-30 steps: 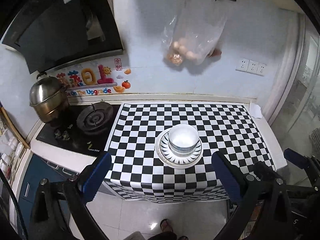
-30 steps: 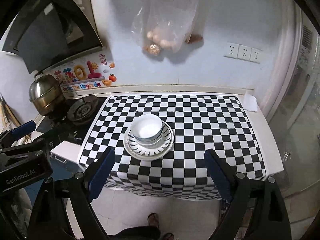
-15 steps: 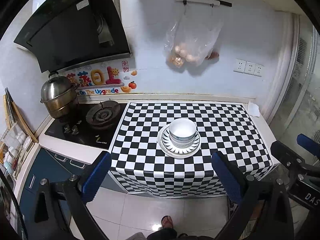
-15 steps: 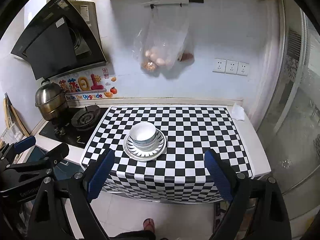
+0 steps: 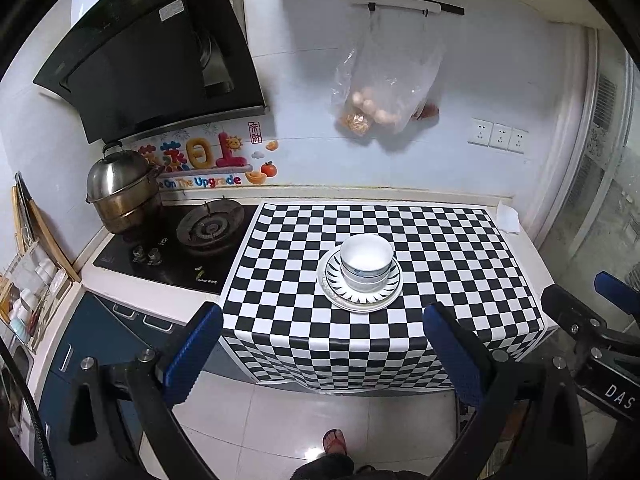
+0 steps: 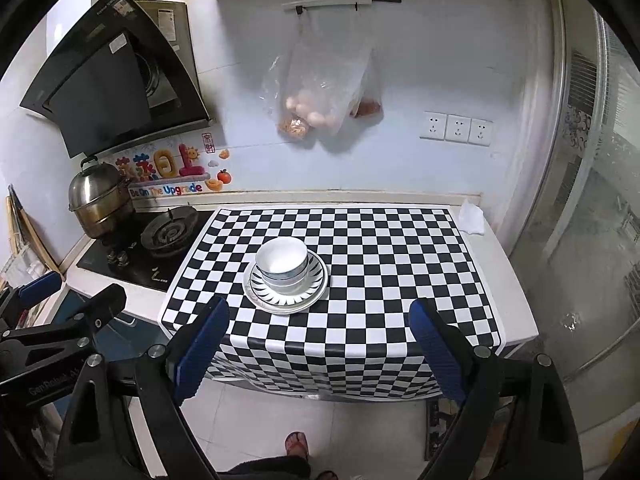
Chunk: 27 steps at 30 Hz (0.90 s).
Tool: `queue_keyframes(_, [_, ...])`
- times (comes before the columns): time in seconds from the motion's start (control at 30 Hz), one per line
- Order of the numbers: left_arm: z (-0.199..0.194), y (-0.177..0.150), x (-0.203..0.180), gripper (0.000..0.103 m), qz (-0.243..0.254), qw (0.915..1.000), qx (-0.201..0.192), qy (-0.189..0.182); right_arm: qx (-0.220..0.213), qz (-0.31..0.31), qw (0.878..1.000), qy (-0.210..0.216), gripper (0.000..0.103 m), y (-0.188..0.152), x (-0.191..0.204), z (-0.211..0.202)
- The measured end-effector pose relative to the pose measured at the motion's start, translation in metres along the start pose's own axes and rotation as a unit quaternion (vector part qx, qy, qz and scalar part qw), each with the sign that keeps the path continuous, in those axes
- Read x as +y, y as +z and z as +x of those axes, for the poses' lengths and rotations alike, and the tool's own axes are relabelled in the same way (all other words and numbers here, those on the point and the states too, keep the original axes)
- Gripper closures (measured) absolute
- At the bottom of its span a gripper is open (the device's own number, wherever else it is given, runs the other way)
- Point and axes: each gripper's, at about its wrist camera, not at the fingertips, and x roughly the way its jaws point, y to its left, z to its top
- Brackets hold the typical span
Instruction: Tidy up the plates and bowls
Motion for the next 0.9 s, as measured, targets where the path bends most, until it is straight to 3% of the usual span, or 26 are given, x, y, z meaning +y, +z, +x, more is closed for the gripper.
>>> queue_keyframes(0.9, [0.0007,-0.0033,-0.003,0.001,-0.01,0.9999,0.009,0.007,0.005,0.002,1.0,-0.006,0.009,-0.0001,-0.0079,0.005])
